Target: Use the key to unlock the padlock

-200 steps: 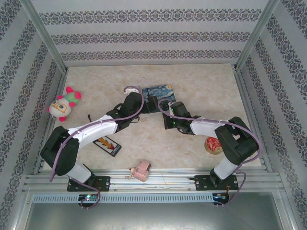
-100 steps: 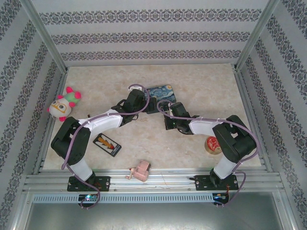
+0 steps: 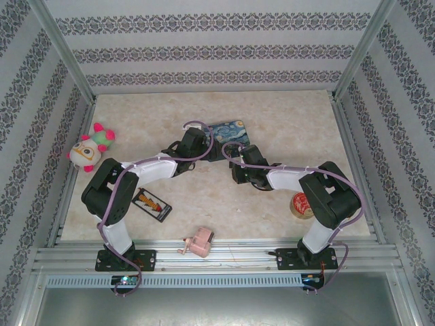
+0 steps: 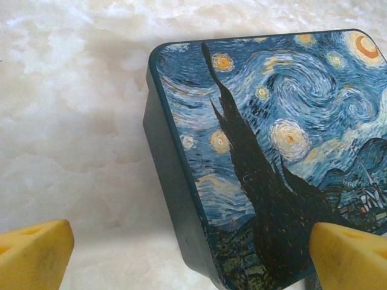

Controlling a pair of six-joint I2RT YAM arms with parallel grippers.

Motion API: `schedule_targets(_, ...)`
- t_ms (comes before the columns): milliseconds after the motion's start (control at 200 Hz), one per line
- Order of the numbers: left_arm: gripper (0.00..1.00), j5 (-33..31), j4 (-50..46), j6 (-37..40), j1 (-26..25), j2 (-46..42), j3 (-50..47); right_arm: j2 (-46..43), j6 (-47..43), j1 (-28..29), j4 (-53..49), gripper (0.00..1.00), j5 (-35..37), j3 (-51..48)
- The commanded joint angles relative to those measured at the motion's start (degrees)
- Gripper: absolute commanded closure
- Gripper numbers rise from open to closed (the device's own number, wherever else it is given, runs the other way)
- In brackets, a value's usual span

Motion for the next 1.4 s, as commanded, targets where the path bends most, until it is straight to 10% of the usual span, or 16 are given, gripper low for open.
schedule_targets(0, 0.01, -0.62, 0.2, 1.43, 0.72, 0.64, 2.05, -1.11, 1.2, -0.64, -0.97, 0.71, 0.78, 0.51)
schedule_targets(889, 0.01, -0.27, -0.53, 0.72, 0.74, 2.48, 3.64, 4.14, 5.07, 0.1, -1.38, 0.49, 1.15, 7.52)
schedule_targets(1394, 0.01, -1.85, -4.14, 1.13, 0.74, 3.96, 4.64, 7.4, 7.48, -0.48, -0.04, 0.72, 0.57, 8.27)
